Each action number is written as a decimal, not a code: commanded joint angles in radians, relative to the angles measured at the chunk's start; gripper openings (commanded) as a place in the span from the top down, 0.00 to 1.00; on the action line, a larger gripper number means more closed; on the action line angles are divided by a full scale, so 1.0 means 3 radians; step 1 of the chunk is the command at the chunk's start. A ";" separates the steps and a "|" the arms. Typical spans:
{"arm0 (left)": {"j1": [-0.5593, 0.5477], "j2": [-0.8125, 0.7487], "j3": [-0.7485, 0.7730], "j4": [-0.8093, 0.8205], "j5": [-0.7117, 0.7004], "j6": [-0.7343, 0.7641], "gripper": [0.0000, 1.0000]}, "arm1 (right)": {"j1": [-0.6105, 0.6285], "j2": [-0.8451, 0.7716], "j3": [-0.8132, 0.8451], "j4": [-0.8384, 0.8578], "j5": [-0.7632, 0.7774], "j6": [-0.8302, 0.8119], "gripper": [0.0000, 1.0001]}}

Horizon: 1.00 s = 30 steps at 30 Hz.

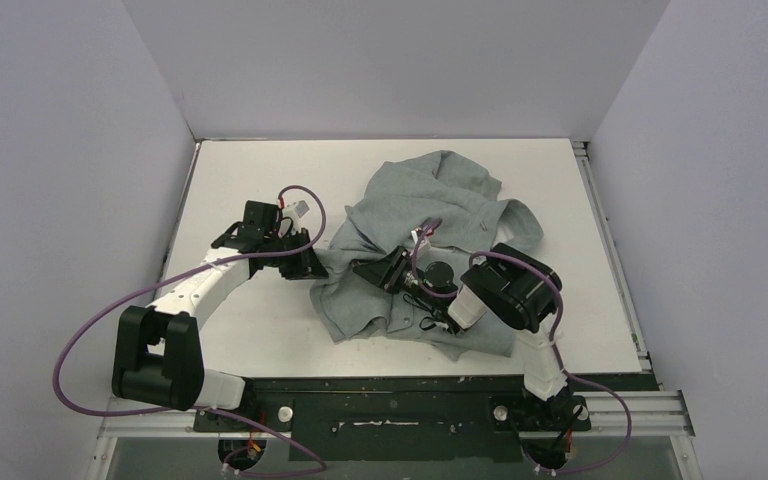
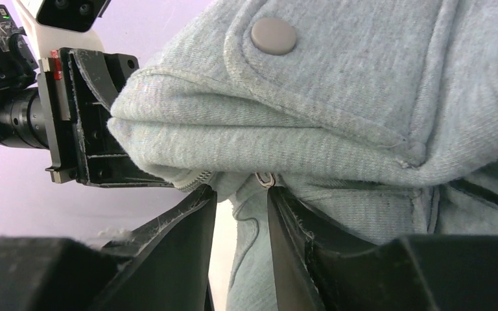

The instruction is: Zip up the jacket

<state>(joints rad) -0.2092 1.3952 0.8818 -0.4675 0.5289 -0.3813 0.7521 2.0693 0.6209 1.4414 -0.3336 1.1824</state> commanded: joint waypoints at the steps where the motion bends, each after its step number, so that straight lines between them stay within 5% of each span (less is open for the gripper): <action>1: 0.0016 -0.0064 0.0163 0.0070 0.0057 0.0014 1.00 | -0.0019 0.0058 0.0123 0.0231 -0.0054 -0.0012 0.64; 13: 0.0012 -0.0065 0.0174 0.0050 0.0057 0.0016 1.00 | -0.0052 0.0147 0.0285 0.0079 -0.0089 -0.0019 0.72; 30: 0.0018 -0.0099 0.0182 0.0029 0.0047 0.0013 1.00 | -0.0068 0.0199 0.0343 -0.0024 -0.0053 -0.0035 0.58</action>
<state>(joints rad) -0.2092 1.3952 0.8875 -0.4721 0.5289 -0.3813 0.7399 2.1246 0.6987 1.4147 -0.3584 1.1885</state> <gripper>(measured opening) 0.045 0.415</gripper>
